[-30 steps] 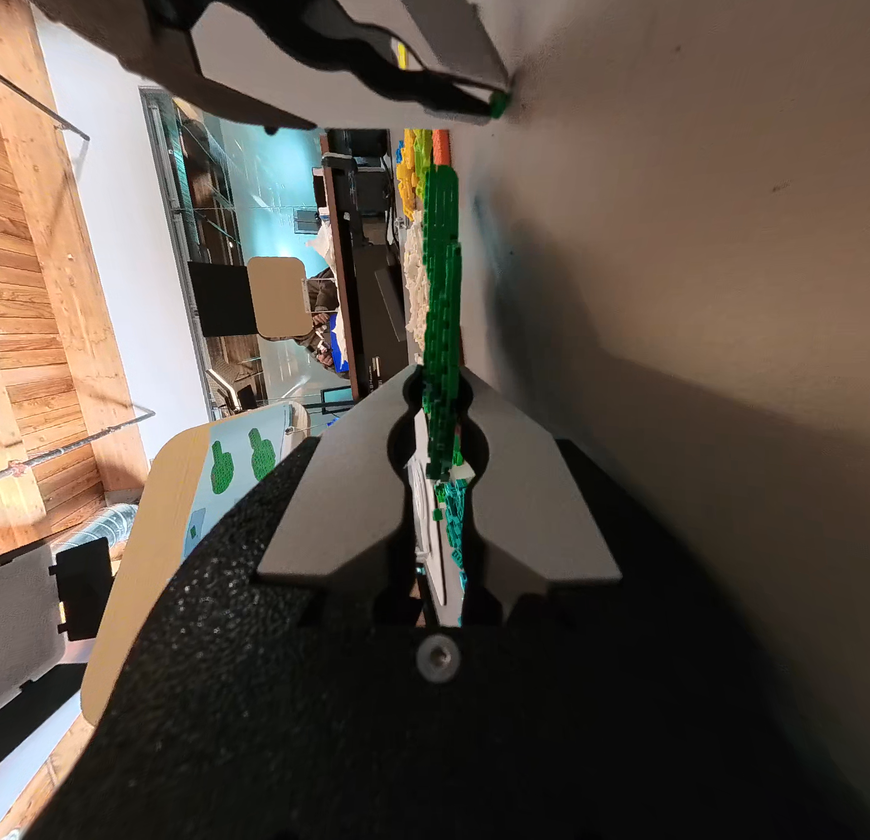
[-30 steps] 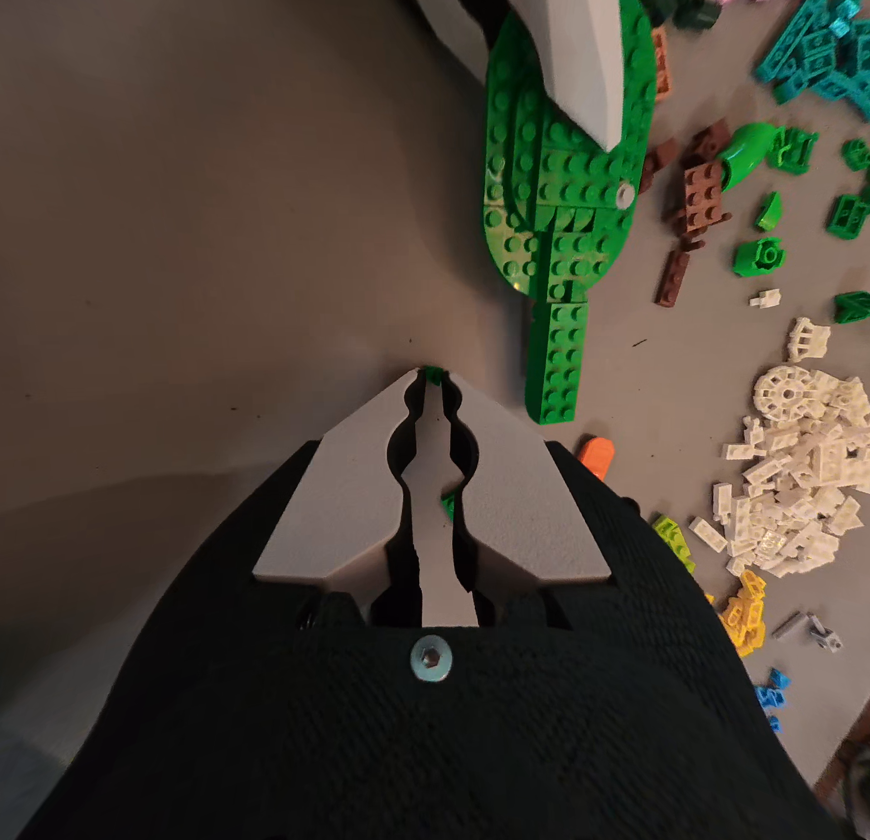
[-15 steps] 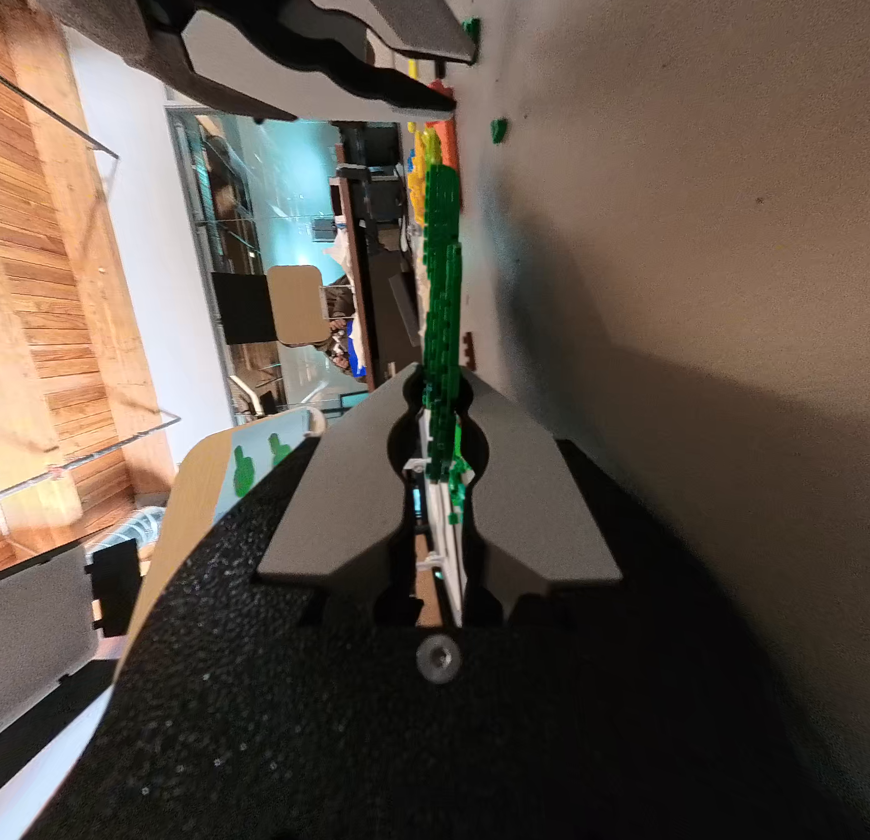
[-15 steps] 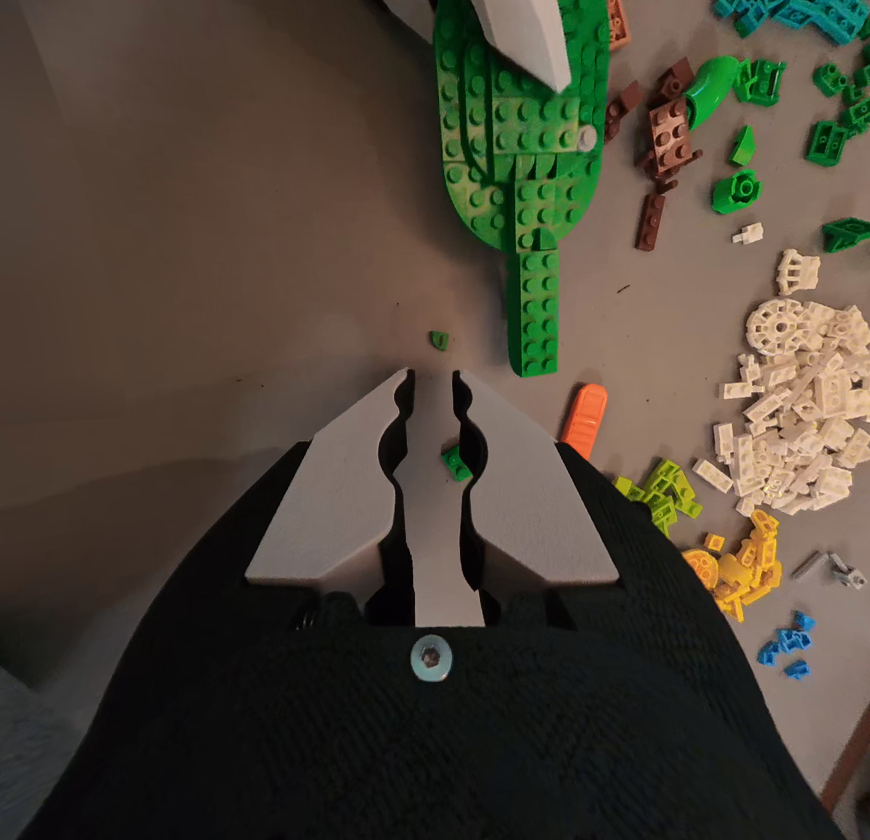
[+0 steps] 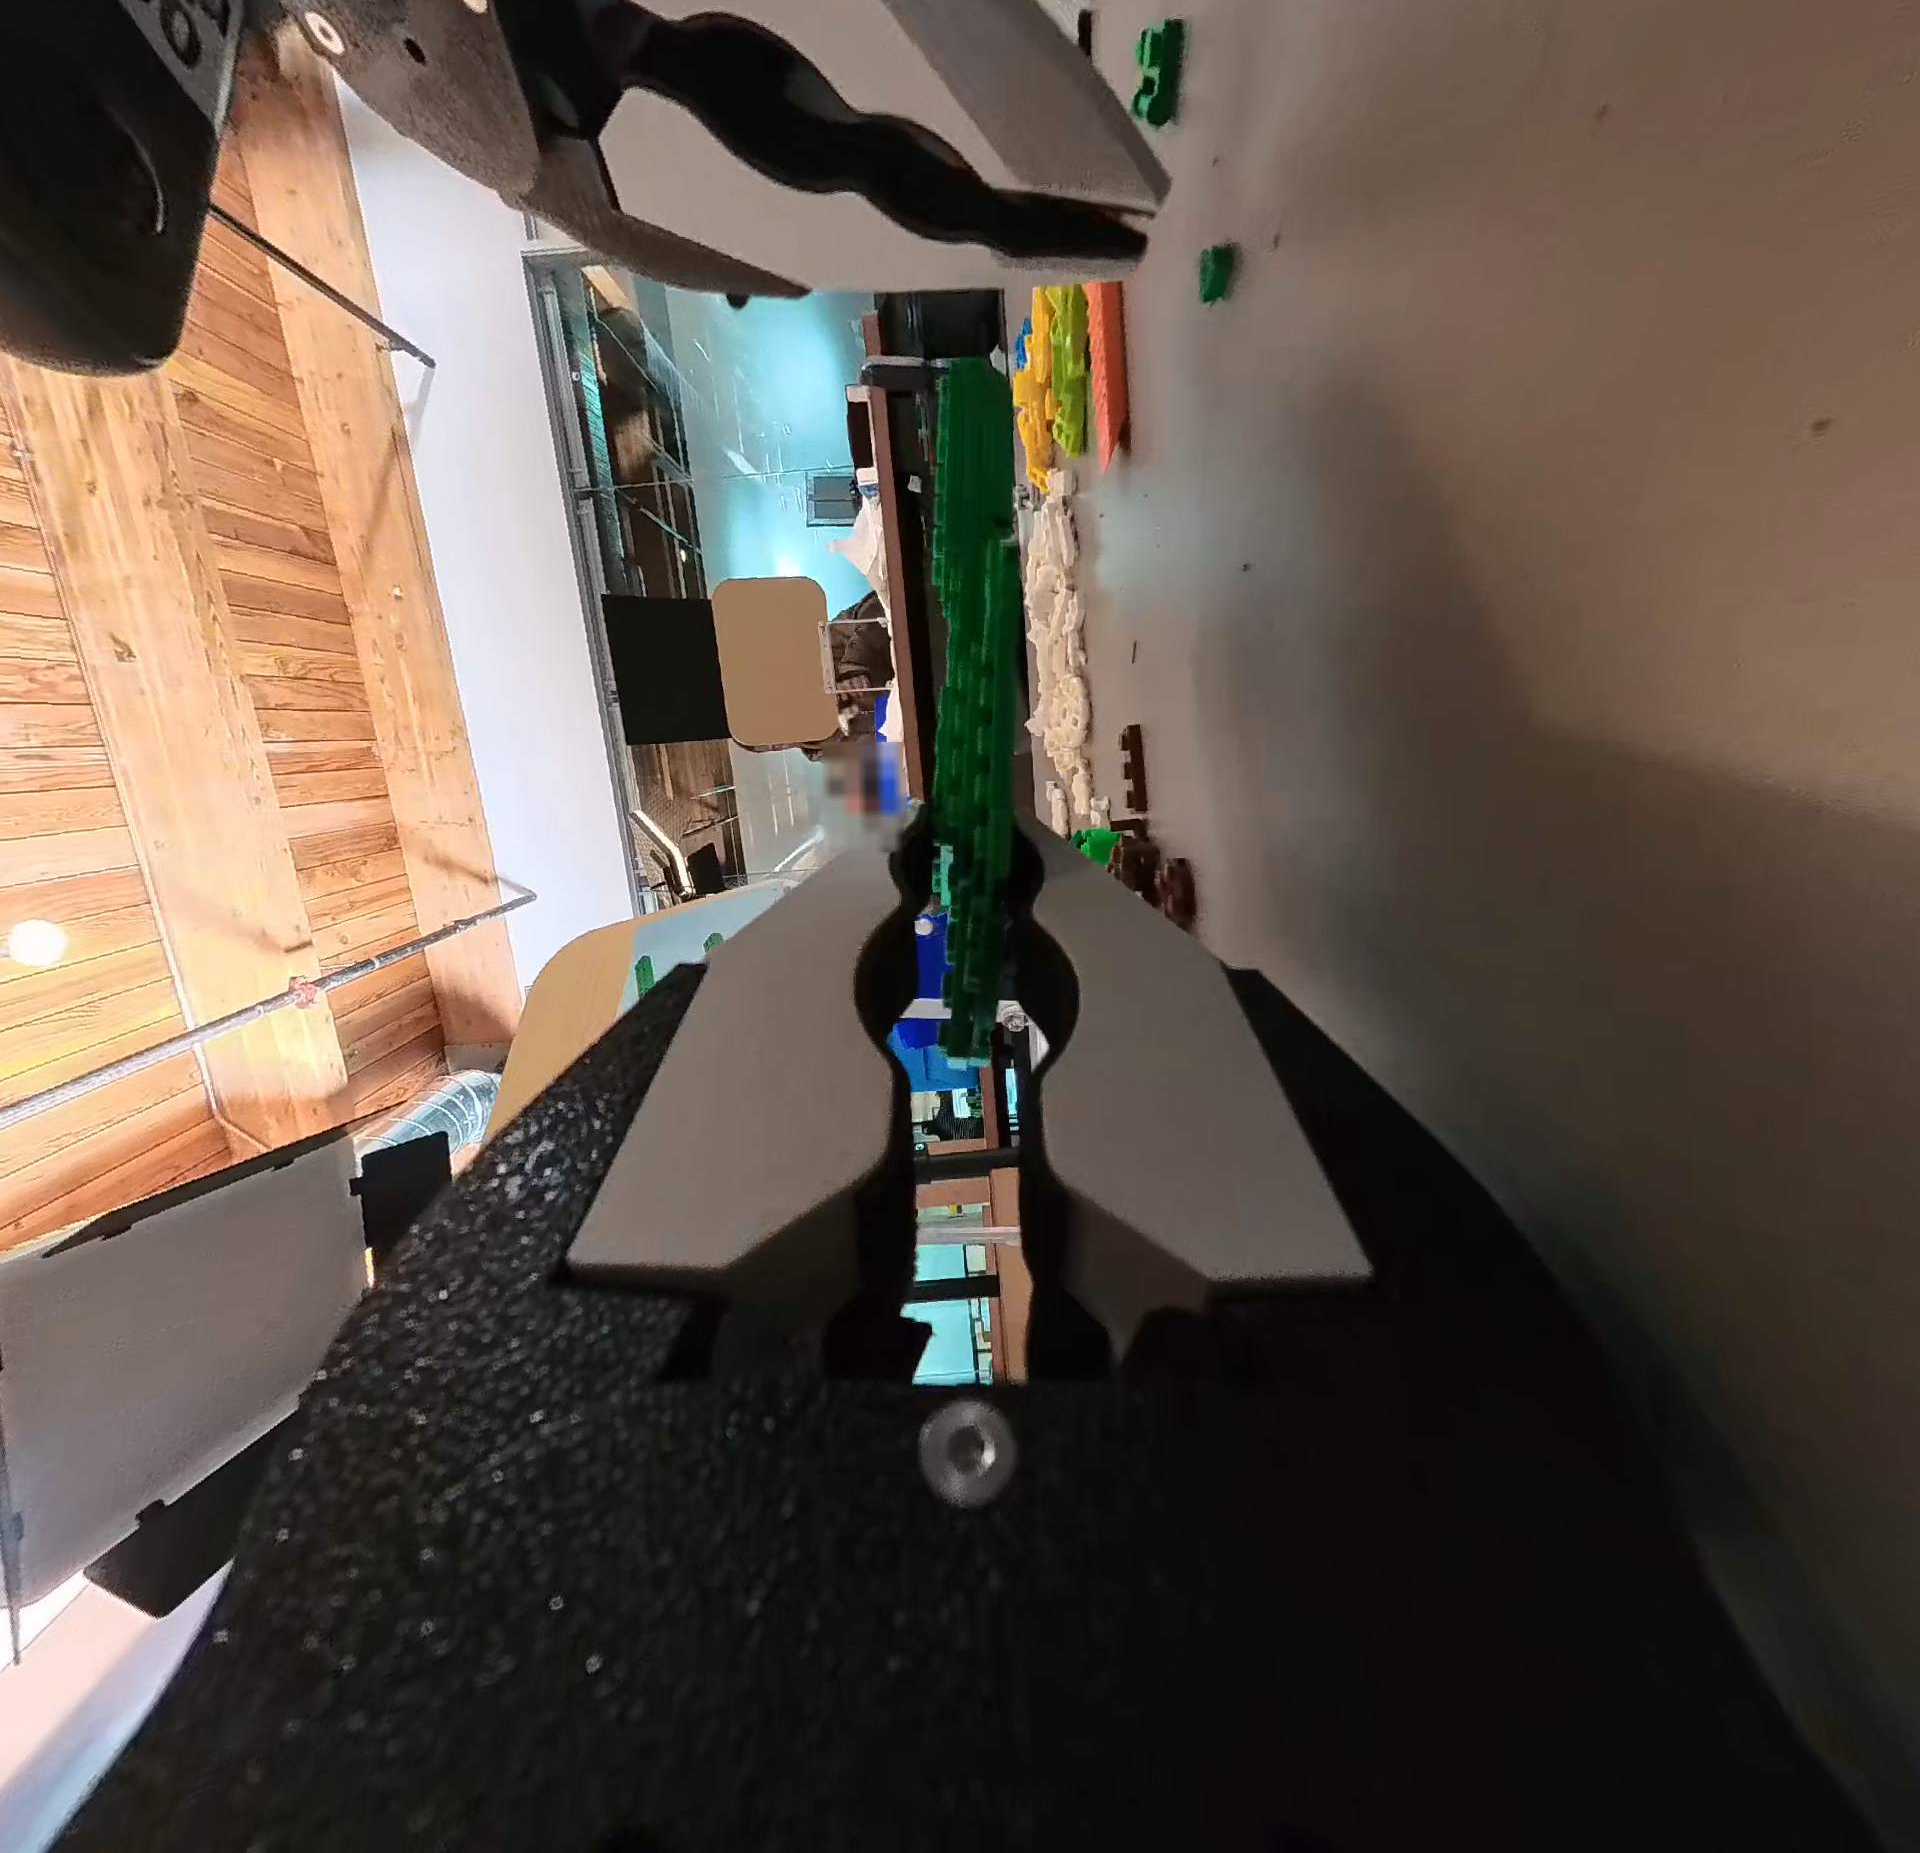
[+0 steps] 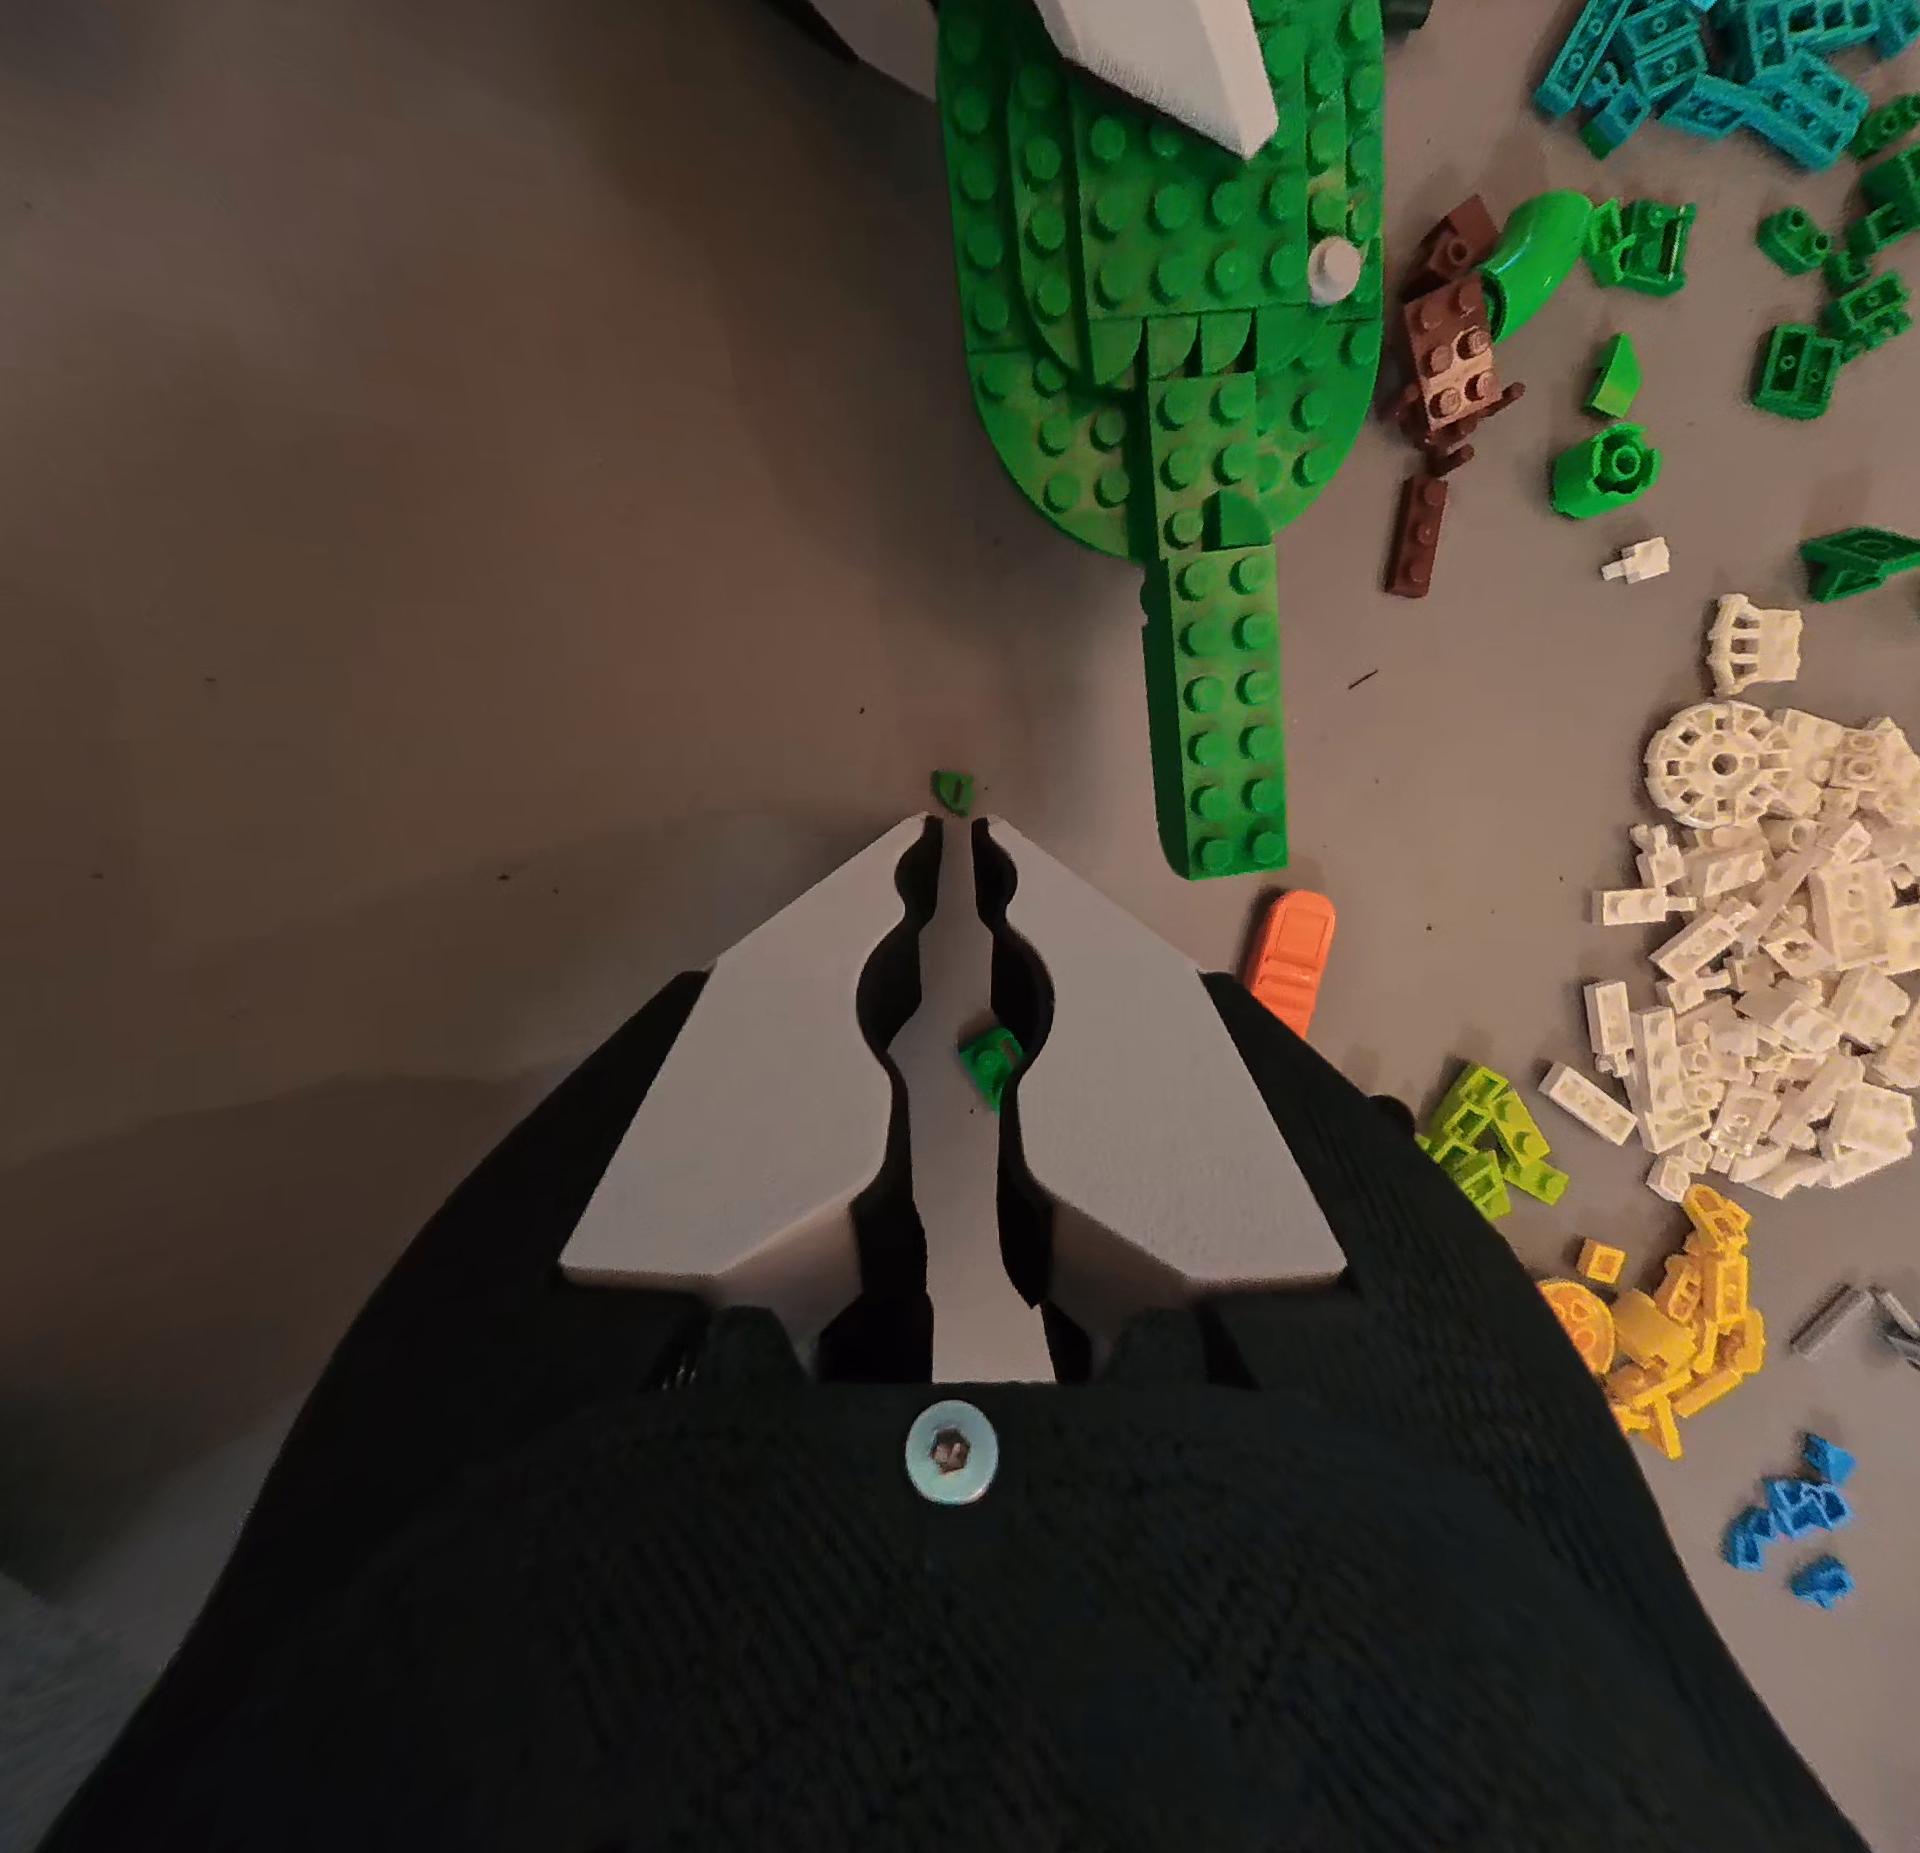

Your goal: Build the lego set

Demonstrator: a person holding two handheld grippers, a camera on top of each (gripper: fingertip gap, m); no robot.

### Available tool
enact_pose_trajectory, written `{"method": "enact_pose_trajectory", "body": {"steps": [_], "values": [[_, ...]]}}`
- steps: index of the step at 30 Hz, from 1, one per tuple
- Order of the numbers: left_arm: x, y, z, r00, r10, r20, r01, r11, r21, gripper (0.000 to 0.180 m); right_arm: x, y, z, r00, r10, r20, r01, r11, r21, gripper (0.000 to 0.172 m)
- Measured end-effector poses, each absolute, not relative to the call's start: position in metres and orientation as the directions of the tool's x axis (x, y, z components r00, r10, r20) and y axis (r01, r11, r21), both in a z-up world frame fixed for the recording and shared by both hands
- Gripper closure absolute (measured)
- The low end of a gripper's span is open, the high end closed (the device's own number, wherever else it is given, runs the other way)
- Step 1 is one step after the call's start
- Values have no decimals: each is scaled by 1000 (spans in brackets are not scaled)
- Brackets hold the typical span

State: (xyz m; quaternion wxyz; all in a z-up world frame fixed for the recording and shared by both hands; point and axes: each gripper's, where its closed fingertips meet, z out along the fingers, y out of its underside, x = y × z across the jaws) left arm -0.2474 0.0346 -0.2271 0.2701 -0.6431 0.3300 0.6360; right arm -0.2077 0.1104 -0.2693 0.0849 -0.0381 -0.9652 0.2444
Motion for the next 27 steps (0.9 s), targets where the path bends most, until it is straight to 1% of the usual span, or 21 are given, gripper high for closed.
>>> {"method": "enact_pose_trajectory", "body": {"steps": [8, 15, 23, 27], "values": [[-247, 35, -230, -22, -94, -995, -769, -634, 77, 171, -206, 111, -273, -986, 112, 121, 41, 878, -476, 167], [-247, 35, -231, -36, -103, -994, -768, -634, 94, 171, -208, 108, -271, -984, 105, 144, 21, 870, -492, 166], [-245, 36, -233, -47, -116, -992, -770, -628, 110, 171, -204, 104, -272, -991, 129, 46, 82, 828, -555, 159], [-245, 36, -234, -44, -119, -992, -773, -625, 109, 171, -206, 106, -277, -990, 140, 30, 100, 827, -553, 157]]}}
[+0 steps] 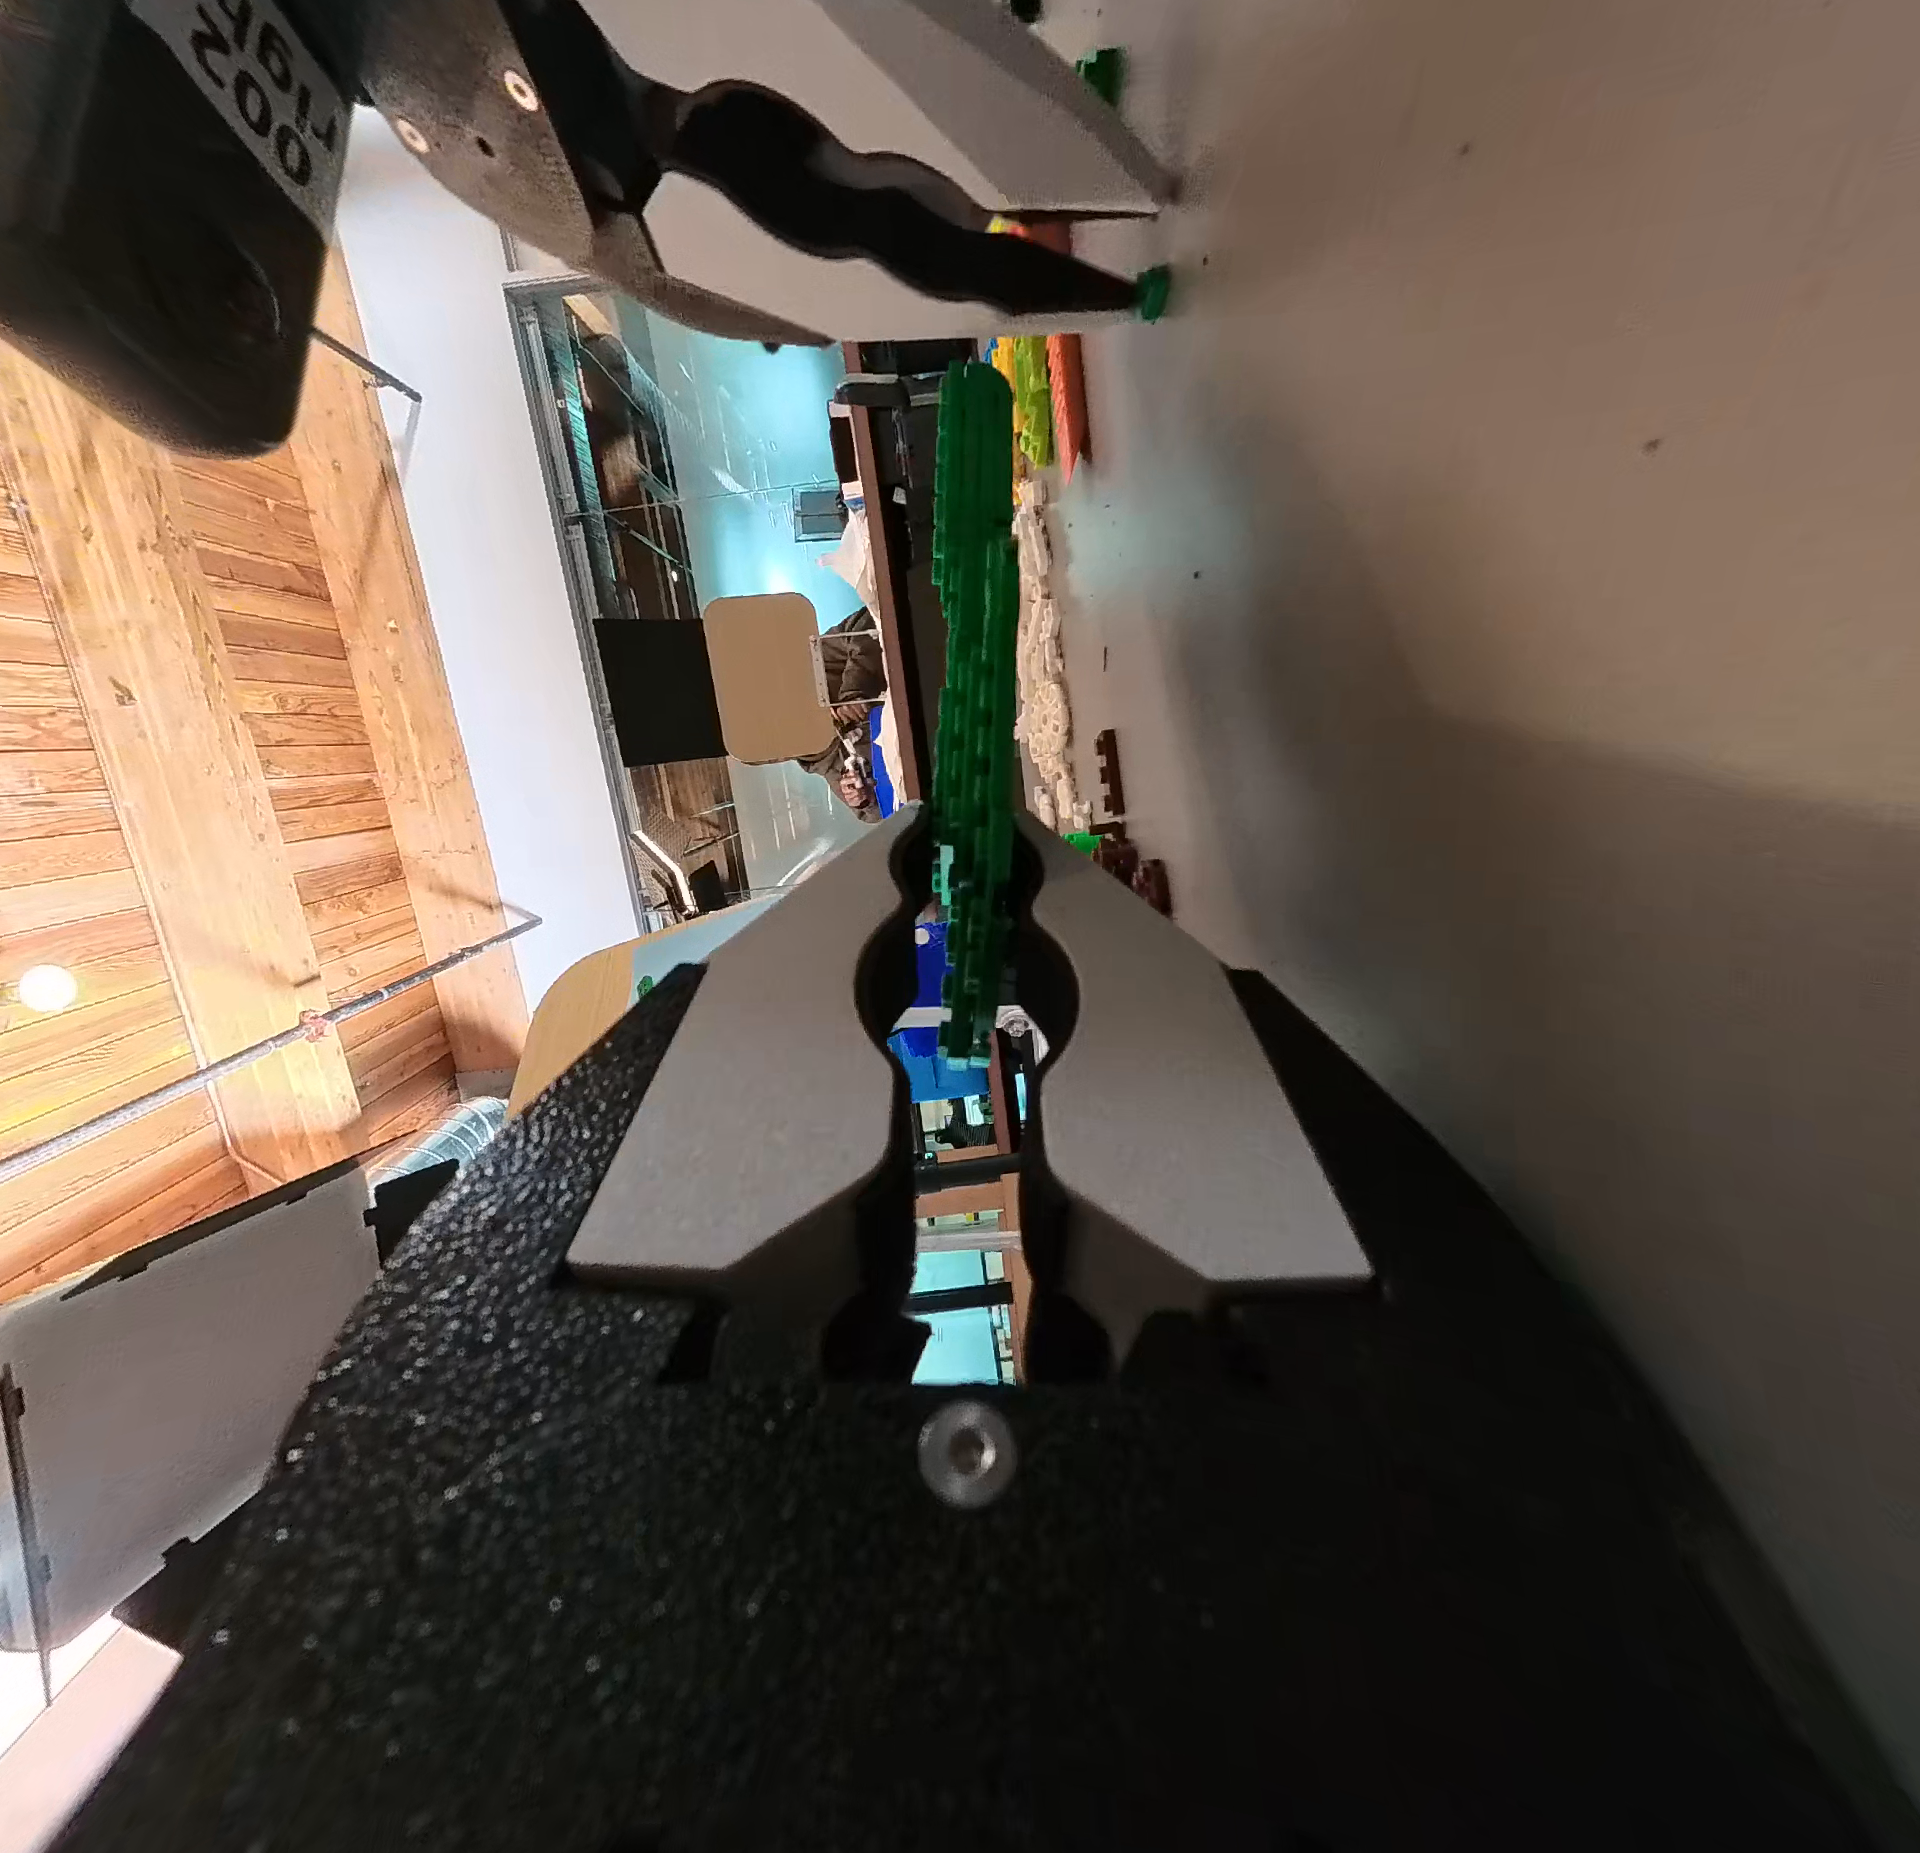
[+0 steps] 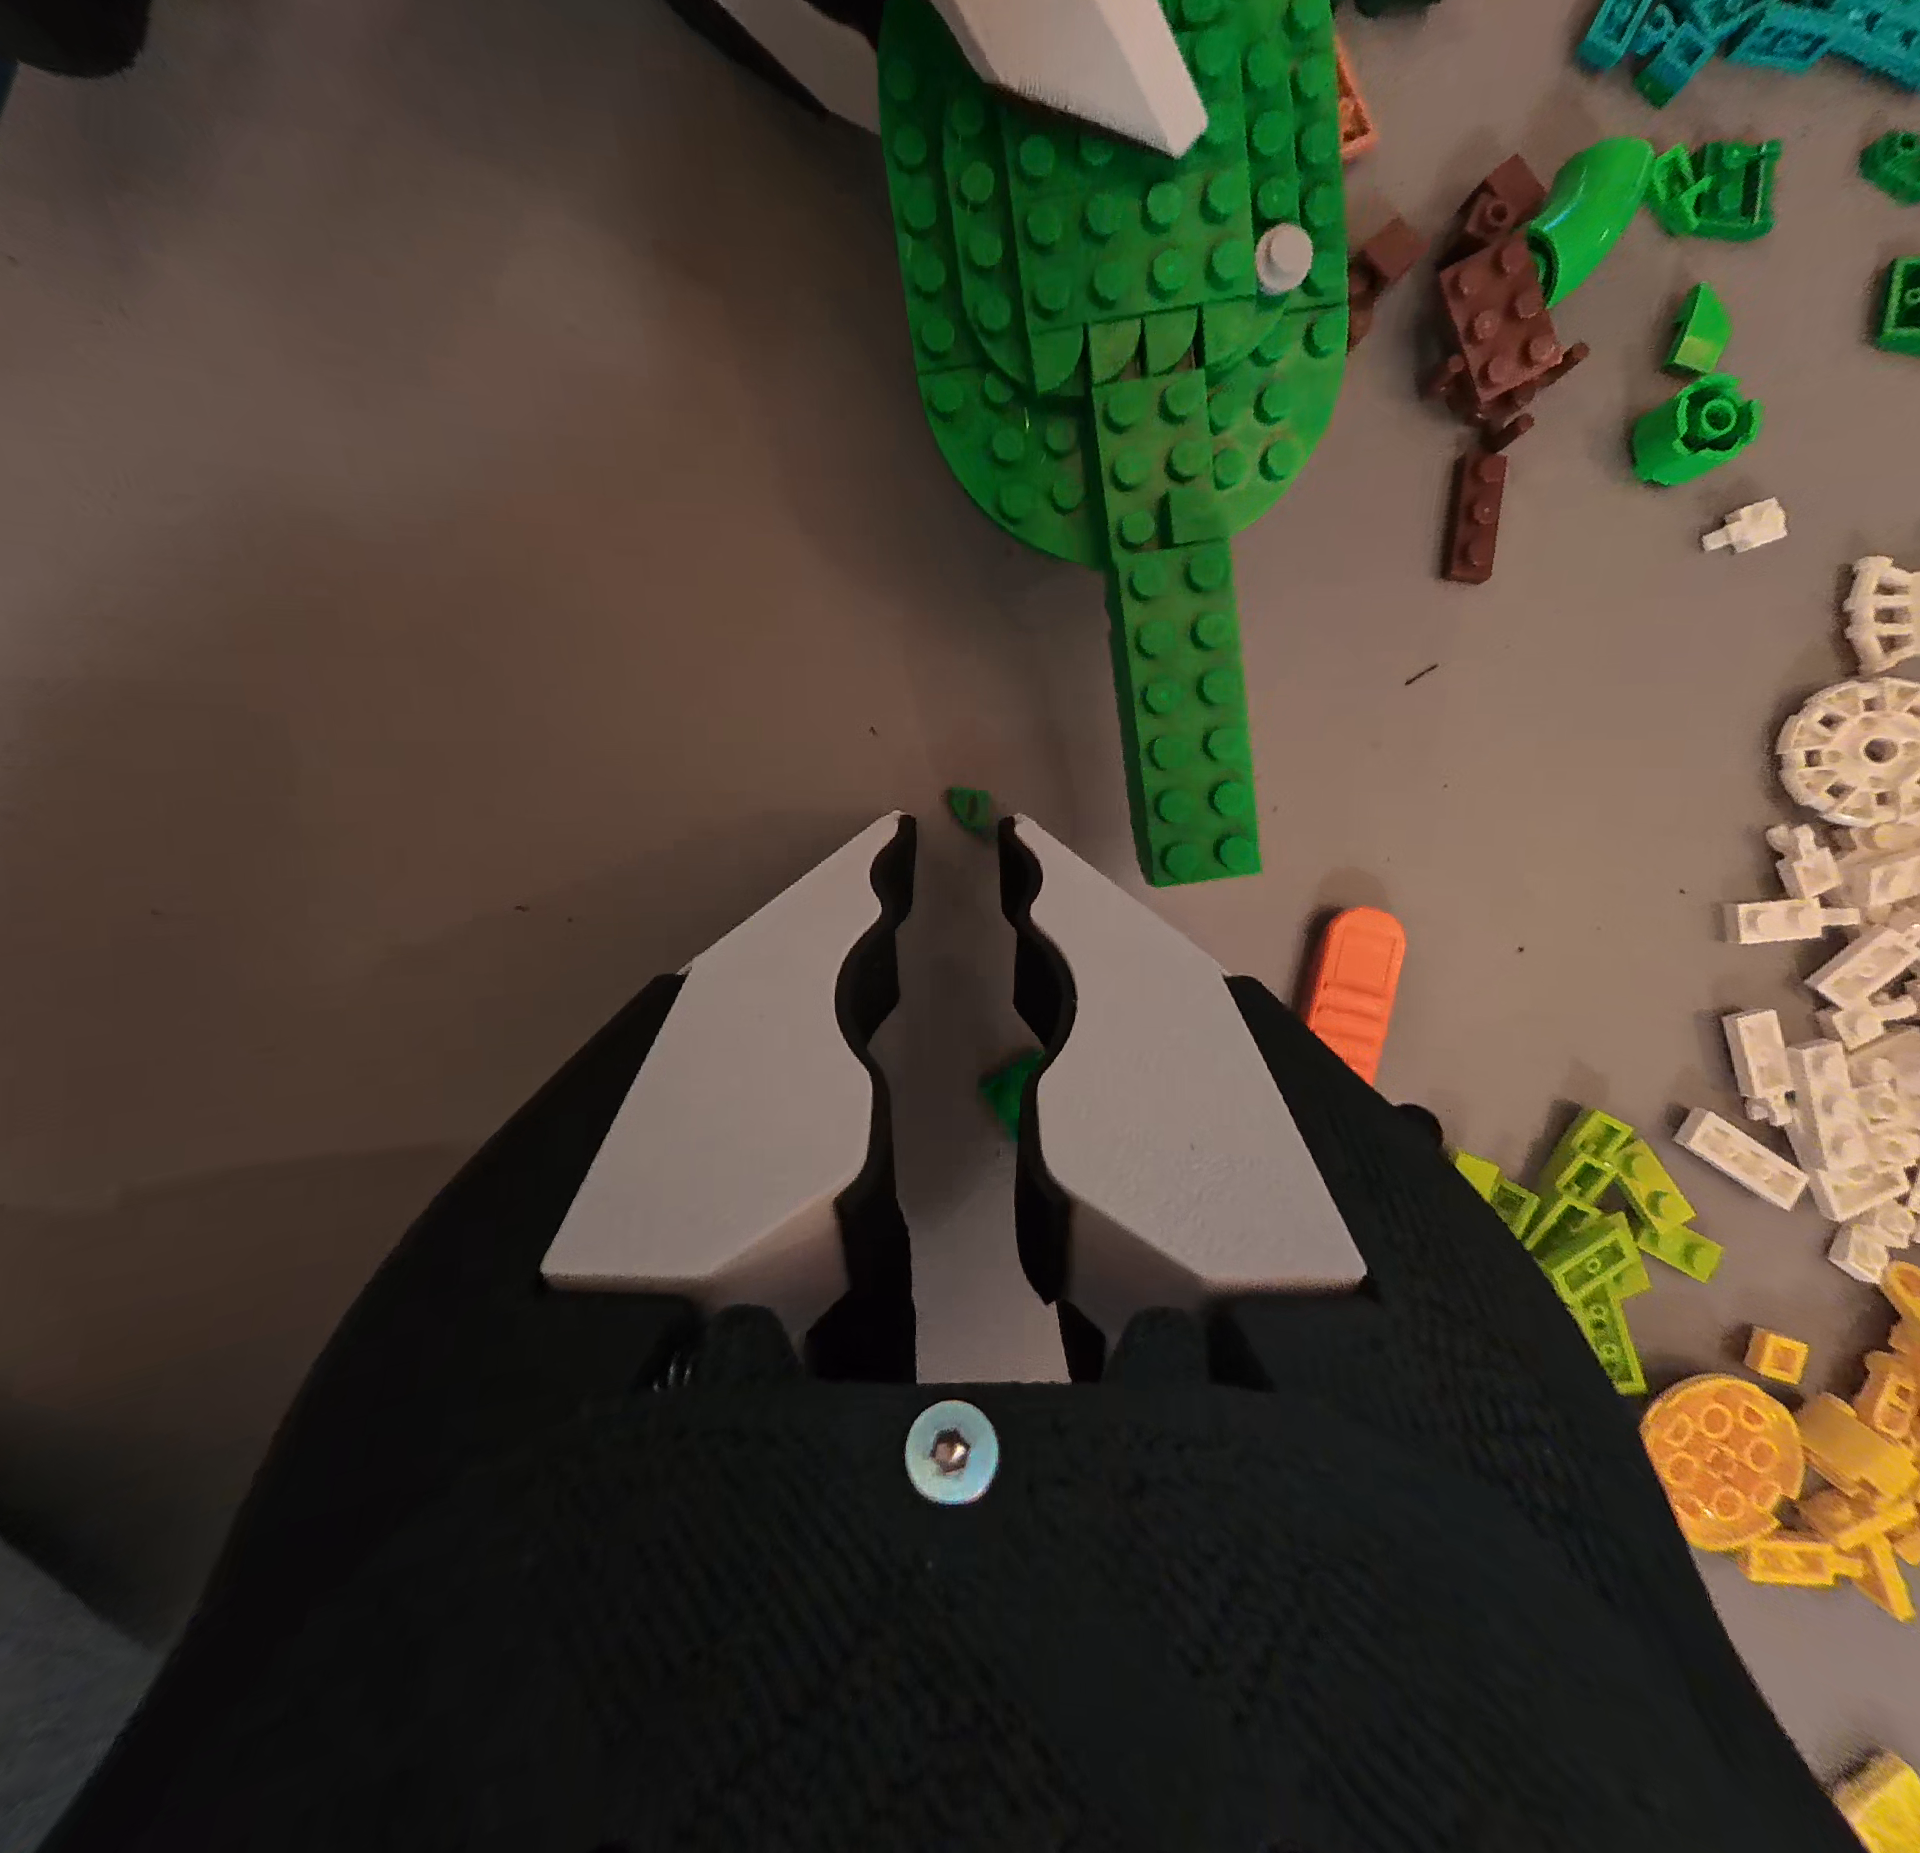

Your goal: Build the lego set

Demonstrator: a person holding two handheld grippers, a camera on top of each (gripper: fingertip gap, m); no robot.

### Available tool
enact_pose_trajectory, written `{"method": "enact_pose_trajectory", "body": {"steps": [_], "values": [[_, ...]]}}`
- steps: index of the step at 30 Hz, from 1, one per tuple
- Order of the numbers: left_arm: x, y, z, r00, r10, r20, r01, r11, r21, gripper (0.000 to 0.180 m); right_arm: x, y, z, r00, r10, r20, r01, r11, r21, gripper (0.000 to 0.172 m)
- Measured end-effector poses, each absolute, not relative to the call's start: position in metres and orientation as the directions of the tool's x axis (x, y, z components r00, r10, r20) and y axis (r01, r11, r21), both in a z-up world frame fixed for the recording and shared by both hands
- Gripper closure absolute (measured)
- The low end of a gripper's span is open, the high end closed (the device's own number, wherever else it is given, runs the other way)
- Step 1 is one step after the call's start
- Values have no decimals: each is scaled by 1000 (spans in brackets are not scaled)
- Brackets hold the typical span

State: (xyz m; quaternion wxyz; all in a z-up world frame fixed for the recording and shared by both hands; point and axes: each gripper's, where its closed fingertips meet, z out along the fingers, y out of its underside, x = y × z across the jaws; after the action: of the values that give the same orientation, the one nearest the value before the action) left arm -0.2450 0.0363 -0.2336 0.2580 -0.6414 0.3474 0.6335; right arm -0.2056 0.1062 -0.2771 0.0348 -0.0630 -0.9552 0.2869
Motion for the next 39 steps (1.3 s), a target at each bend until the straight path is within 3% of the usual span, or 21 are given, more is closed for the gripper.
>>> {"method": "enact_pose_trajectory", "body": {"steps": [11, 39], "values": [[-246, 37, -235, -36, -122, -992, -775, -624, 105, 171, -194, 105, -278, -993, 114, -26, 110, 836, -537, 160], [-248, 38, -238, -35, -143, -989, -772, -624, 118, 171, -203, 102, -279, -991, 131, 30, 95, 838, -537, 170]]}}
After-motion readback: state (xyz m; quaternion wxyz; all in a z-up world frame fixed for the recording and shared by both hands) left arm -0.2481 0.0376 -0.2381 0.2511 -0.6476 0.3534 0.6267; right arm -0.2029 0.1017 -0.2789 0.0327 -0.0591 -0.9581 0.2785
